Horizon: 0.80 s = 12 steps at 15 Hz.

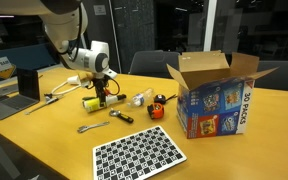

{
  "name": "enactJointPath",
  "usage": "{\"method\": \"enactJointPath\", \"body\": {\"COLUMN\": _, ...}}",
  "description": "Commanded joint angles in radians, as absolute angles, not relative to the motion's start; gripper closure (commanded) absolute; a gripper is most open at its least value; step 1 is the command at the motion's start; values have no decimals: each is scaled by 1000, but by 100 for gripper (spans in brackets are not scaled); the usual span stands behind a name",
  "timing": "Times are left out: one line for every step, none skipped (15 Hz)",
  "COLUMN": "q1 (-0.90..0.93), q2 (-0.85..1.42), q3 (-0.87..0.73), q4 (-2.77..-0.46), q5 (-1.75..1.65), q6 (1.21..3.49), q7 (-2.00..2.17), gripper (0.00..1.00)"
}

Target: Put the white and yellow bottle on the table into the box

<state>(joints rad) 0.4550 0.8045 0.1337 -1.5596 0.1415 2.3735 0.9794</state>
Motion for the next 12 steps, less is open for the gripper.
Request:
{"method": "enactJointPath", "body": {"q1": 440, "q2": 834, "q3": 156, "q4": -1519, "q5": 163, "q6": 2349, "q7": 951, "gripper": 42}}
{"method": "enactJointPath", "body": {"q1": 439, "q2": 834, "q3": 157, "q4": -1521, "q5": 166, "q6": 2348, "q7": 951, "gripper": 50}}
{"method": "enactJointPath", "body": {"q1": 438, "q2": 835, "q3": 159, "q4": -1520, "q5": 168, "q6": 2345, "q7": 950, "gripper": 52}}
{"method": "enactJointPath", "body": {"q1": 437, "q2": 835, "q3": 159, "q4": -1522, "q5": 169, "q6": 2343, "q7": 949, "gripper": 53}}
{"method": "enactJointPath", "body": {"q1": 435, "q2": 831, "q3": 159, "q4": -1524, "q5": 170, "q6": 2339, "q7": 948, "gripper": 53}}
{"method": "enactJointPath", "body": {"q1": 433, "q2": 819, "q3": 155, "q4": -1532, "q5": 164, "q6": 2325, "q7": 947, "gripper": 53}}
{"method": "enactJointPath", "body": {"q1": 431, "q2": 808, "q3": 150, "q4": -1540, "q5": 160, "q6": 2313, "q7": 946, "gripper": 53}}
{"method": "enactJointPath", "body": {"q1": 428, "q2": 787, "q3": 139, "q4": -1553, "q5": 151, "q6": 2293, "q7": 949, "gripper": 53}}
{"method": "enactJointPath", "body": {"q1": 422, "q2": 755, "q3": 125, "q4": -1574, "q5": 142, "q6": 2271, "q7": 955, "gripper": 53}}
{"method": "enactJointPath", "body": {"q1": 420, "q2": 737, "q3": 112, "q4": -1583, "q5": 131, "q6": 2253, "q7": 962, "gripper": 53}}
{"method": "enactJointPath", "body": {"q1": 414, "q2": 694, "q3": 97, "q4": -1608, "q5": 120, "q6": 2234, "q7": 967, "gripper": 53}}
{"method": "enactJointPath", "body": {"q1": 410, "q2": 674, "q3": 85, "q4": -1617, "q5": 110, "q6": 2221, "q7": 971, "gripper": 53}}
